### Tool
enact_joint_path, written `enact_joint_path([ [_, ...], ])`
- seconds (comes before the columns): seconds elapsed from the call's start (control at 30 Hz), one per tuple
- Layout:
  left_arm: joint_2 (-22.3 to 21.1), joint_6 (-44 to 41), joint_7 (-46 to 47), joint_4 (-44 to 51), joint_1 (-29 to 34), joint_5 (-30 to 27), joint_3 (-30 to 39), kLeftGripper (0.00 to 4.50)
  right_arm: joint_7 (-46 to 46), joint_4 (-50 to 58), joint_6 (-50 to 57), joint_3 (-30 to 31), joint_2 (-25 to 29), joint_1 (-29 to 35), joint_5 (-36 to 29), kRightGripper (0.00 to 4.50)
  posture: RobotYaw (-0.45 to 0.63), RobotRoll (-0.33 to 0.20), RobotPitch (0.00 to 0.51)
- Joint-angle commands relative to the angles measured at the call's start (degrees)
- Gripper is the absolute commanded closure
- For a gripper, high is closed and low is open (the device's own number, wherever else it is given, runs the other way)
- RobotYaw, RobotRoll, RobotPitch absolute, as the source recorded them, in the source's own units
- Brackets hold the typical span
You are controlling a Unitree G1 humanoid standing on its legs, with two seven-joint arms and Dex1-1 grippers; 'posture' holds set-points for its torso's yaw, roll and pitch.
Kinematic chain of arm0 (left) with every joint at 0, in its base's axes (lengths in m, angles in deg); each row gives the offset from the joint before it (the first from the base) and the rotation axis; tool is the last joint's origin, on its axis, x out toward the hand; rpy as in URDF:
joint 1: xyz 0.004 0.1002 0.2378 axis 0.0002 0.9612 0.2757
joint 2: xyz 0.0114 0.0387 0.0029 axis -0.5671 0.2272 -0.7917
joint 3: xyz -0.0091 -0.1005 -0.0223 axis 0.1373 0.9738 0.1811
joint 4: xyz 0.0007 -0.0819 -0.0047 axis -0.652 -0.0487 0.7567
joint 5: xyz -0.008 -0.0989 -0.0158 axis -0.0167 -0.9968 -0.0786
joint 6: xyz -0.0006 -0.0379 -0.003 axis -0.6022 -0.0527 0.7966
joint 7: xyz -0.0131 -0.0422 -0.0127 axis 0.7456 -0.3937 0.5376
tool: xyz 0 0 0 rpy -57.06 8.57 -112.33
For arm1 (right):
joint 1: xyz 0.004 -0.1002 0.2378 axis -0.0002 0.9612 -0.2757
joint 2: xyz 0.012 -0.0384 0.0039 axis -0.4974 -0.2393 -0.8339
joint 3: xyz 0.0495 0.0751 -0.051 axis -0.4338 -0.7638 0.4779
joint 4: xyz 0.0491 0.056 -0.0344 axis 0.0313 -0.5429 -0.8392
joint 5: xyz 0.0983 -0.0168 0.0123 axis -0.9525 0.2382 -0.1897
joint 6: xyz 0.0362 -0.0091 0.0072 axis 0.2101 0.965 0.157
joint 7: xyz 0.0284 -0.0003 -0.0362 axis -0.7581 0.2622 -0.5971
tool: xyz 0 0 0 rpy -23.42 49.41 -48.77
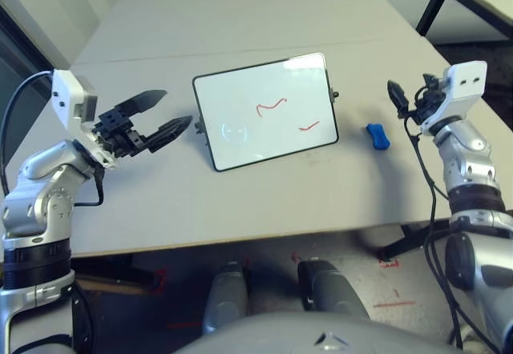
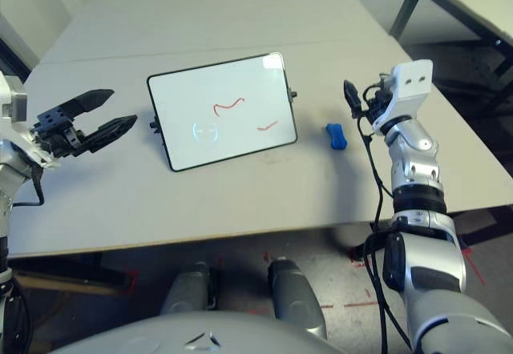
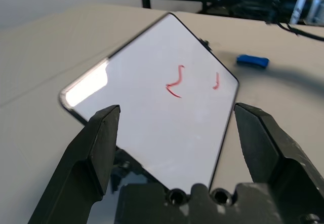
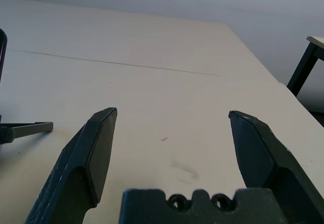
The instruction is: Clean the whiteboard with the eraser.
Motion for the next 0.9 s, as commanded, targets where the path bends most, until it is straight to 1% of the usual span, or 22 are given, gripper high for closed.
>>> enact_joint_path([
  [0.03,-0.9,1.1,-2.3,0.4,0.1,2.5,-3.8,0.00,2.2,6.3,10.9,0.8,2.2,0.5,0.0,0.03,-0.10,0.000,0.085],
  [0.2,-0.9,2.7,-3.9,-0.6,-1.1,4.4,-6.4,0.00,4.8,16.9,33.0,0.6,4.4,-0.8,-2.6,0.03,-0.12,0.000,0.087],
  [0.27,-0.7,3.3,-4.3,-1.2,-1.5,5.0,-7.1,0.00,5.1,20.8,41.2,0.3,5.1,-1.7,-4.3,0.03,-0.12,0.000,0.087],
  [0.3,-0.6,3.5,-4.5,-1.4,-1.7,5.2,-7.4,0.00,5.1,22.5,44.5,0.2,5.5,-2.2,-5.0,0.03,-0.14,0.000,0.088],
  [0.33,-0.4,3.7,-4.7,-1.5,-1.8,5.5,-7.7,0.00,5.2,23.8,49.9,-0.2,5.8,-2.9,-6.3,0.03,-0.14,0.000,0.088],
  [0.43,0.2,4.6,-5.0,-2.2,-2.3,6.7,-9.1,0.00,4.9,27.9,66.7,4.3,10.1,-4.9,-6.5,0.03,-0.15,0.000,0.089],
  [0.47,0.3,4.8,-5.0,-2.3,-2.4,6.8,-9.4,0.00,4.6,28.8,70.0,5.6,11.1,-5.3,-6.6,0.03,-0.16,0.000,0.089],
  [0.57,0.7,5.2,-4.9,-2.7,-2.6,7.3,-10.0,0.00,4.9,30.9,78.0,6.1,11.3,-6.3,-7.7,0.03,-0.16,0.000,0.089],
  [0.63,1.0,5.5,-4.9,-2.8,-2.7,7.5,-10.1,0.00,5.1,31.8,81.2,6.4,11.0,-6.5,-7.8,0.03,-0.16,0.000,0.089],
  [0.77,1.2,5.9,-4.8,-3.0,-2.6,7.8,-10.4,0.00,6.2,32.3,83.9,7.2,8.8,-5.7,-7.4,0.03,-0.16,0.000,0.089],
  [0.9,1.3,6.0,-4.6,-2.7,-2.3,7.9,-10.6,0.00,7.8,30.6,83.8,7.2,6.2,-5.6,-6.3,0.03,-0.16,0.000,0.090],
])
